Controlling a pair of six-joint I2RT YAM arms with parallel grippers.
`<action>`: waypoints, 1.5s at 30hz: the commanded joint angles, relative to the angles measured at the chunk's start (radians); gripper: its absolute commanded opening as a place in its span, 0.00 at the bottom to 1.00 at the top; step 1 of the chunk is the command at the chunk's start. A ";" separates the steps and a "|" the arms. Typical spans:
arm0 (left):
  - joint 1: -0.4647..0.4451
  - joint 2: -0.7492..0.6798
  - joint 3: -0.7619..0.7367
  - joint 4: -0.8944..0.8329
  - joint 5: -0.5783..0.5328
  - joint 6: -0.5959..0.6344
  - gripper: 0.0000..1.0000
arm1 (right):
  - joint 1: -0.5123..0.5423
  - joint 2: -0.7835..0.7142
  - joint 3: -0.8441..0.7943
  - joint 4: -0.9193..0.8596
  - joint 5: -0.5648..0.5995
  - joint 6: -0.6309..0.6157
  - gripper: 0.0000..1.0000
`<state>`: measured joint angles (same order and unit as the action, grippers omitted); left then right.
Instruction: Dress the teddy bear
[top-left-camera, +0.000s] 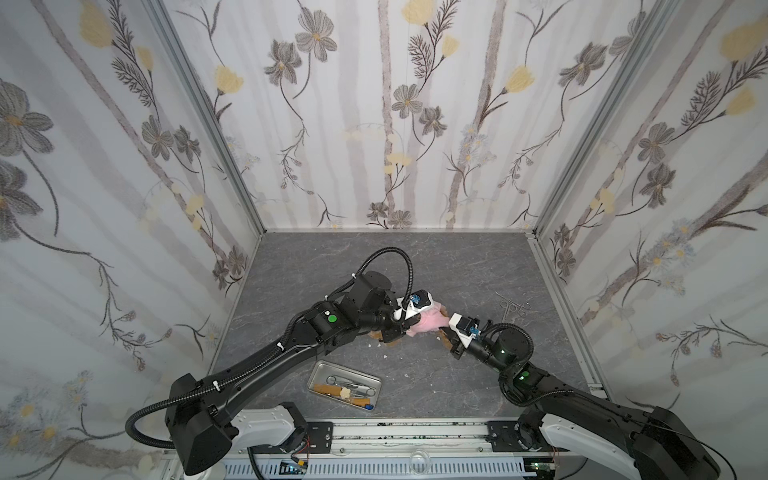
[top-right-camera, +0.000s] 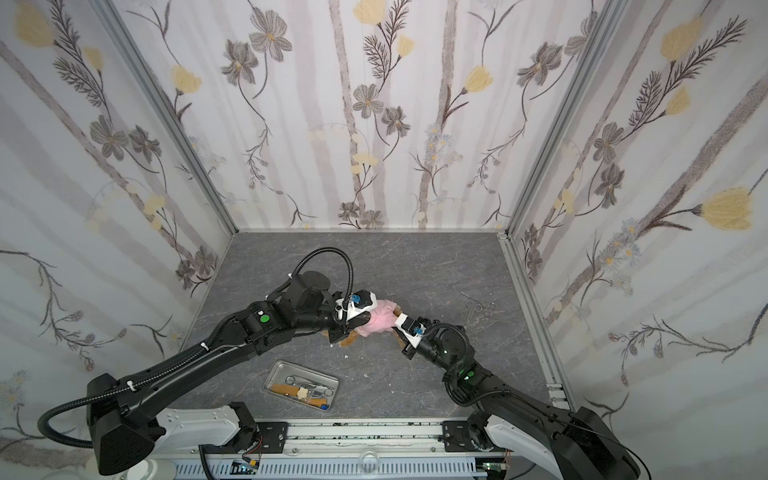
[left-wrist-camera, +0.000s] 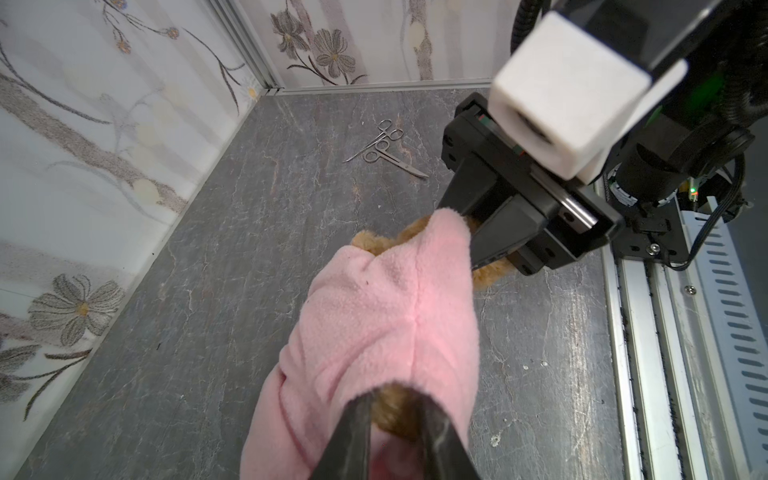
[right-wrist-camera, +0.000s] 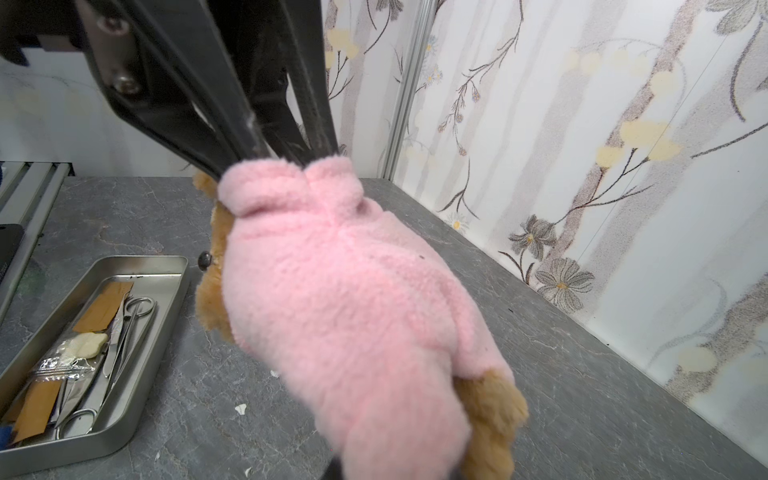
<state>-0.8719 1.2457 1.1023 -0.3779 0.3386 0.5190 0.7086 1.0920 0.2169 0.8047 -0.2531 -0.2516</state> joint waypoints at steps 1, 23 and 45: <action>-0.009 0.009 0.013 -0.004 0.044 0.012 0.30 | 0.003 0.001 0.018 0.057 -0.004 0.017 0.00; -0.049 0.156 0.037 0.011 -0.158 -0.007 0.38 | 0.022 0.096 0.116 0.226 -0.039 0.448 0.00; 0.077 -0.132 -0.163 0.504 -0.070 -0.348 0.00 | 0.057 0.038 -0.045 0.406 0.254 0.669 0.00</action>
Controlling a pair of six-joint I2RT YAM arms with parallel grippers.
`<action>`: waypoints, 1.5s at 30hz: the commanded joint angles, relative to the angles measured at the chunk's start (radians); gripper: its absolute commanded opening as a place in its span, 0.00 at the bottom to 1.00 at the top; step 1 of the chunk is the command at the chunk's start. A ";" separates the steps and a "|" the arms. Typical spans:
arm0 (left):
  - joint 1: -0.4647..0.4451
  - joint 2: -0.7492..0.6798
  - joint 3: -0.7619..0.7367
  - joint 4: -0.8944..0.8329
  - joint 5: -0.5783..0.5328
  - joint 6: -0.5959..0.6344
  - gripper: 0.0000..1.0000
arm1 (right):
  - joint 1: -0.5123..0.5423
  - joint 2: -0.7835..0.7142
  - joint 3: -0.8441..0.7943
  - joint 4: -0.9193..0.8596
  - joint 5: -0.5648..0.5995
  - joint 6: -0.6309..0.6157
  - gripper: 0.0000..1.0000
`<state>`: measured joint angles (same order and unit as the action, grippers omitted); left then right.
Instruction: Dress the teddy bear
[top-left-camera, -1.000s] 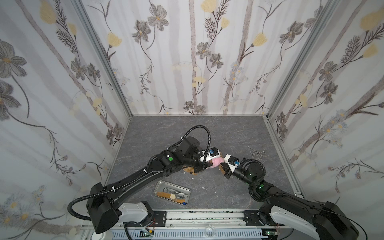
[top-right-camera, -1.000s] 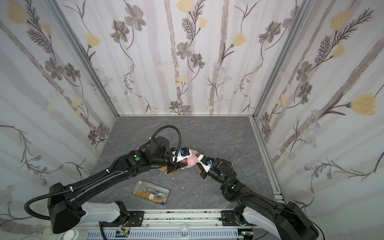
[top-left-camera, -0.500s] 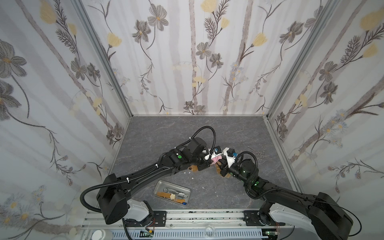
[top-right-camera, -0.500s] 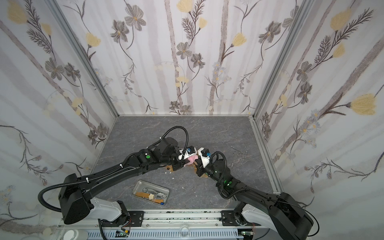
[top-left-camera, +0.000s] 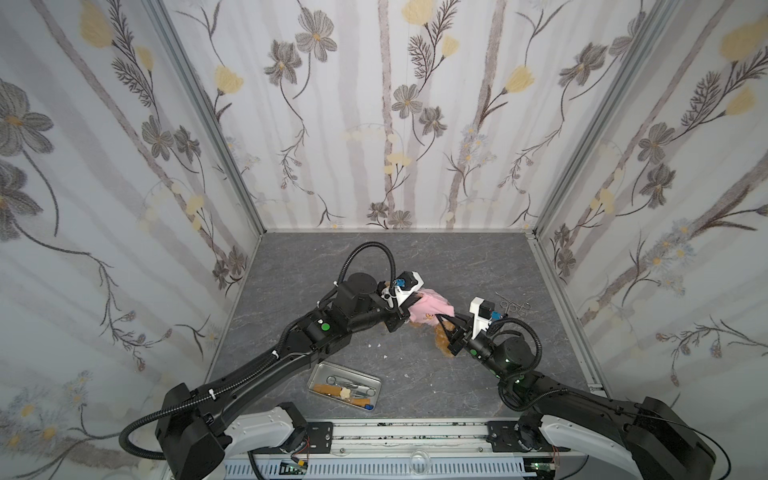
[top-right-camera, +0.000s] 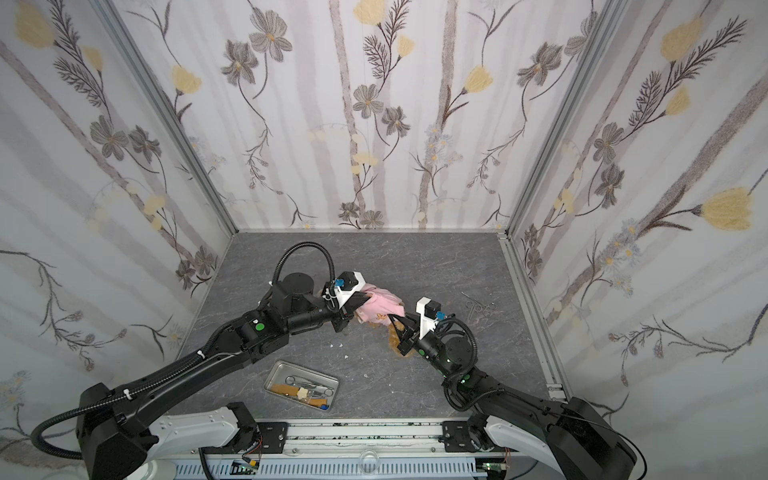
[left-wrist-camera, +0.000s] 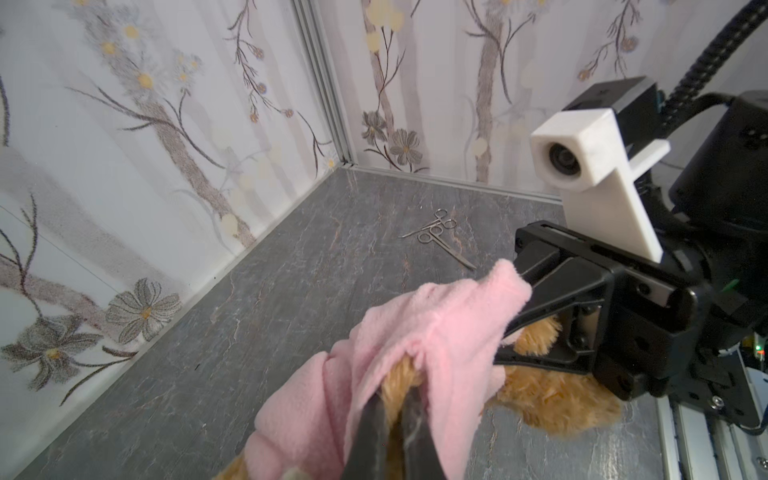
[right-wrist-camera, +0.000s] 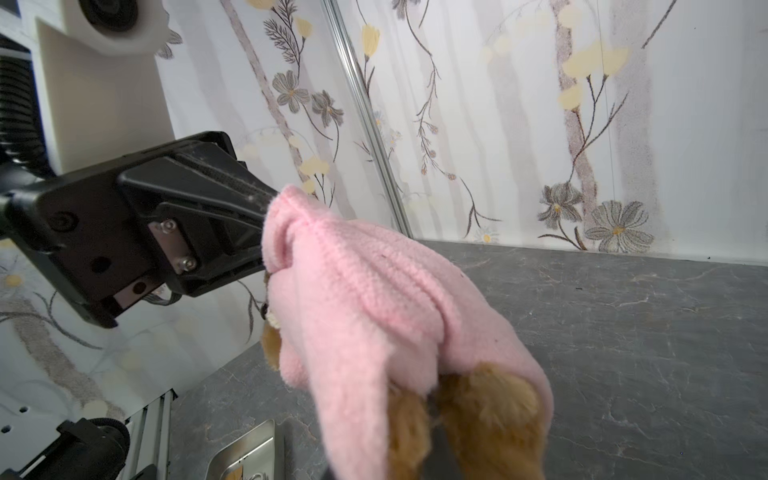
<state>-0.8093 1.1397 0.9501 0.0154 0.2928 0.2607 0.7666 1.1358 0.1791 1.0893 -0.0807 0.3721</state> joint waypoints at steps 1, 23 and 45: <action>0.015 -0.032 -0.013 0.122 -0.018 -0.105 0.00 | -0.001 -0.007 -0.011 0.125 0.086 0.048 0.00; 0.005 -0.083 -0.003 0.030 -0.060 -0.138 0.12 | 0.019 0.074 0.011 0.018 0.095 -0.231 0.00; -0.133 0.102 0.197 -0.524 -0.197 0.351 0.19 | 0.097 -0.032 0.087 -0.374 0.132 -0.752 0.00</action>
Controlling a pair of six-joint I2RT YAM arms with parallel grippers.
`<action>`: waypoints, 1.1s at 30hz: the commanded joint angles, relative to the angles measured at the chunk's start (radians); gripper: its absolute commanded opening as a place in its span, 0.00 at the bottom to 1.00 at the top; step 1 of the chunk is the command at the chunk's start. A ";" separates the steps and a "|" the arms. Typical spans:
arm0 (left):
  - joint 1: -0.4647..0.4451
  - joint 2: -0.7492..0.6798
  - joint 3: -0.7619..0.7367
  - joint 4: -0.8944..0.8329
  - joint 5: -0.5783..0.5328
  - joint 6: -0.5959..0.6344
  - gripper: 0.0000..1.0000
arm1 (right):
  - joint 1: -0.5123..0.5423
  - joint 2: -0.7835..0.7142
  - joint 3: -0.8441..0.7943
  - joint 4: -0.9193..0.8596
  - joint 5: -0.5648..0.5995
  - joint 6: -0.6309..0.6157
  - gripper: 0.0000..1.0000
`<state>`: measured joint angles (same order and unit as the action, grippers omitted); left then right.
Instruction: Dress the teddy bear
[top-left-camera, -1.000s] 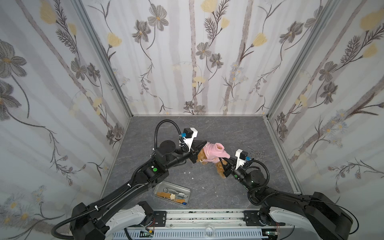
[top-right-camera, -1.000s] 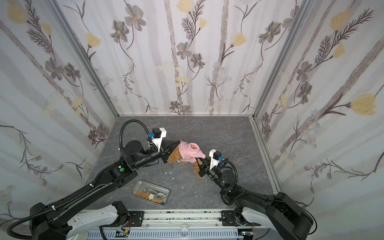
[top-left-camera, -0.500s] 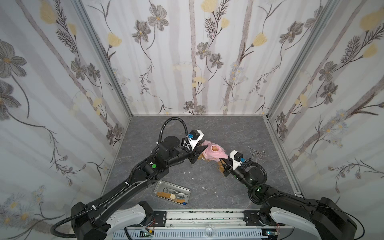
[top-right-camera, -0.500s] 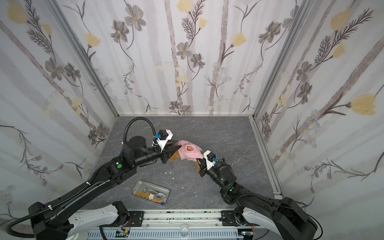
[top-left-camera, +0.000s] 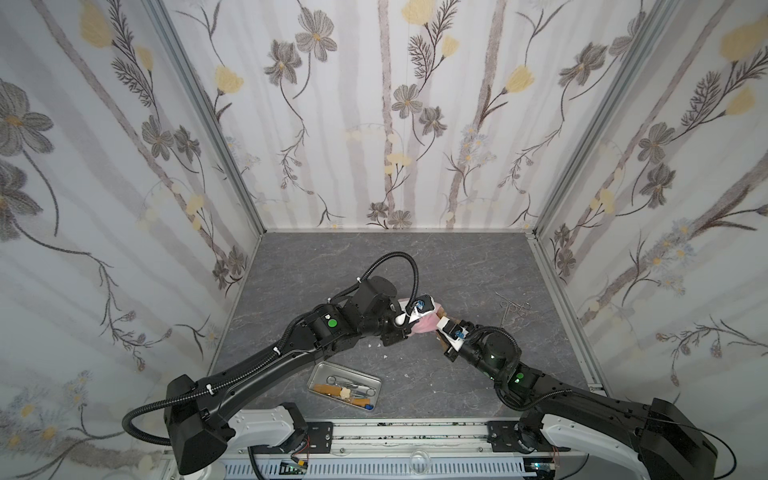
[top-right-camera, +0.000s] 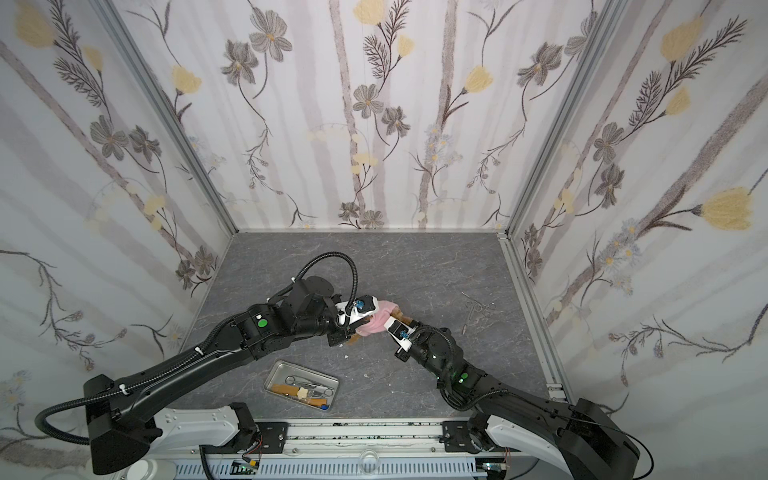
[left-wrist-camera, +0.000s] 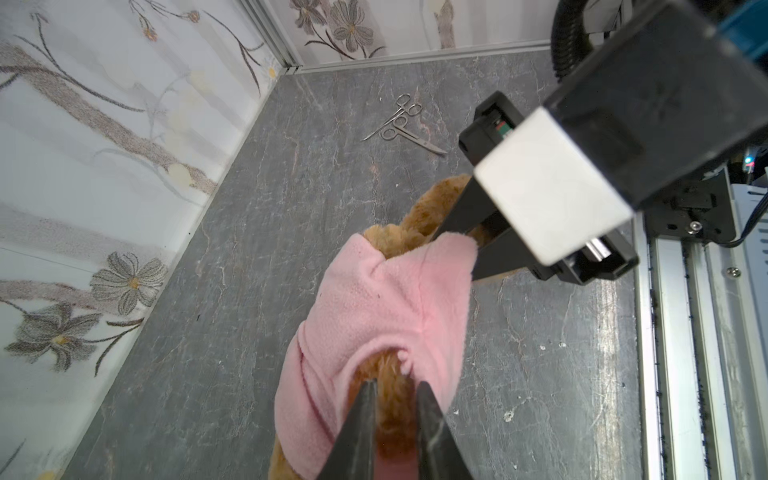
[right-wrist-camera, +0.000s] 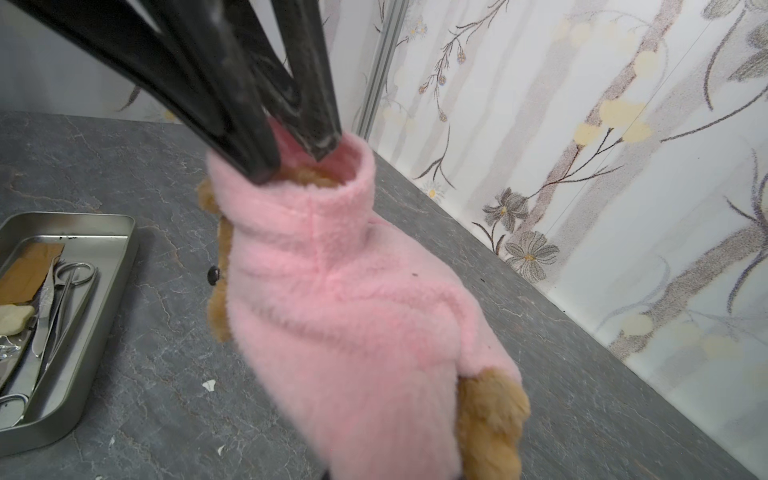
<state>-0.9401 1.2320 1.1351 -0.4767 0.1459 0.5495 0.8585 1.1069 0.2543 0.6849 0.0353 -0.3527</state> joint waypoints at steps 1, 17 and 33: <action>-0.002 0.015 0.015 -0.034 -0.059 0.068 0.19 | 0.007 -0.004 0.012 0.030 0.020 -0.028 0.00; 0.015 0.022 0.042 -0.034 -0.029 0.075 0.23 | 0.017 -0.014 -0.001 0.037 0.041 -0.014 0.00; -0.003 0.088 0.032 -0.036 -0.022 0.137 0.27 | 0.024 -0.014 0.006 0.042 0.047 0.003 0.00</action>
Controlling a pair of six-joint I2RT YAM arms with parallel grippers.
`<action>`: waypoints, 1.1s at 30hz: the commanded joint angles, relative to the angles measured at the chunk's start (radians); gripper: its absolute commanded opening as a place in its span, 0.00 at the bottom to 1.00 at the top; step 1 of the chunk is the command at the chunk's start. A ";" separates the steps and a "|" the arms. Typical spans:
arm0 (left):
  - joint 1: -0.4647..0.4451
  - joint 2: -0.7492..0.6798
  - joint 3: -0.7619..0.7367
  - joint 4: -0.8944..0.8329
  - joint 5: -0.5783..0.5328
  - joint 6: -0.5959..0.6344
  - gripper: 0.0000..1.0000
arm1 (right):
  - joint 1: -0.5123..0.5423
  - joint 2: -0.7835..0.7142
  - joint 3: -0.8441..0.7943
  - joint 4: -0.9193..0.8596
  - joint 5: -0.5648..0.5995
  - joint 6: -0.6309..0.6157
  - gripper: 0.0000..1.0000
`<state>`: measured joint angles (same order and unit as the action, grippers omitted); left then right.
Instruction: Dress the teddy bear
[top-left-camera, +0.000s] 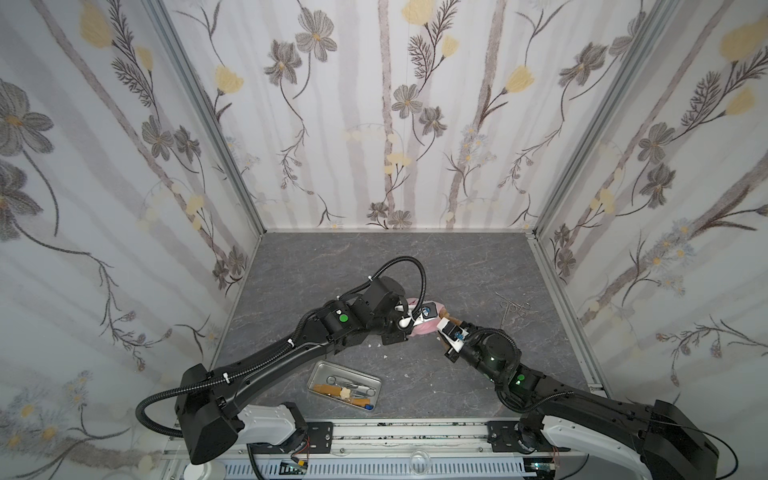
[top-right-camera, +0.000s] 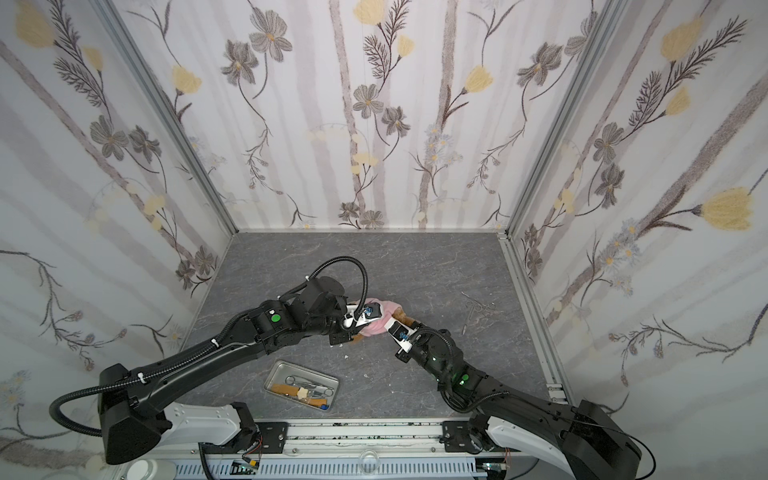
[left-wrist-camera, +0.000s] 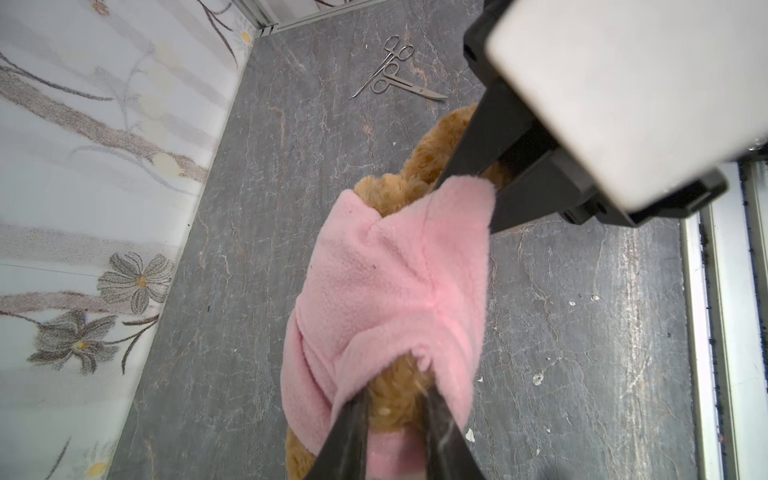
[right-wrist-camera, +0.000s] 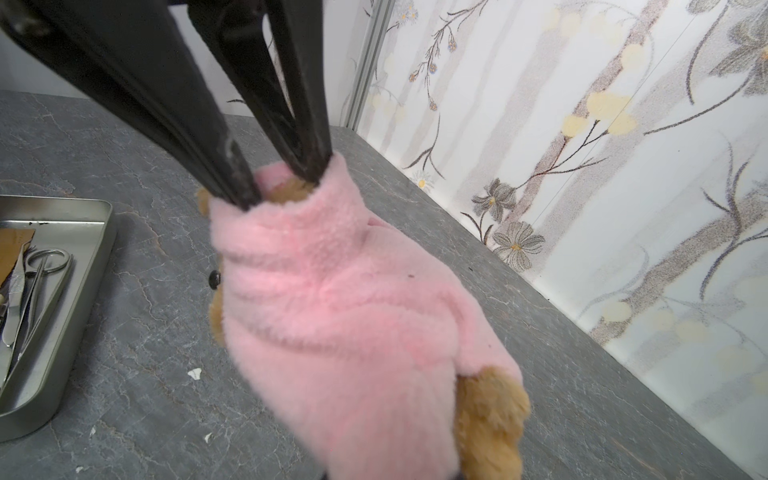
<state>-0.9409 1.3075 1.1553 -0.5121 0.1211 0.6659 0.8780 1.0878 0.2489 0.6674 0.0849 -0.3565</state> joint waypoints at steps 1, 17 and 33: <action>-0.005 0.021 0.018 0.001 -0.001 0.018 0.28 | 0.005 0.010 0.012 0.063 -0.005 0.007 0.00; 0.003 0.121 0.015 0.059 0.005 -0.020 0.39 | 0.010 0.008 -0.043 0.302 -0.113 0.220 0.00; 0.108 0.024 -0.122 0.368 0.280 -0.281 0.00 | 0.022 0.071 -0.087 0.525 -0.060 0.391 0.00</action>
<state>-0.8608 1.3777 1.0580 -0.3012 0.3096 0.5068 0.9047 1.1893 0.1711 0.8921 0.0647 -0.0105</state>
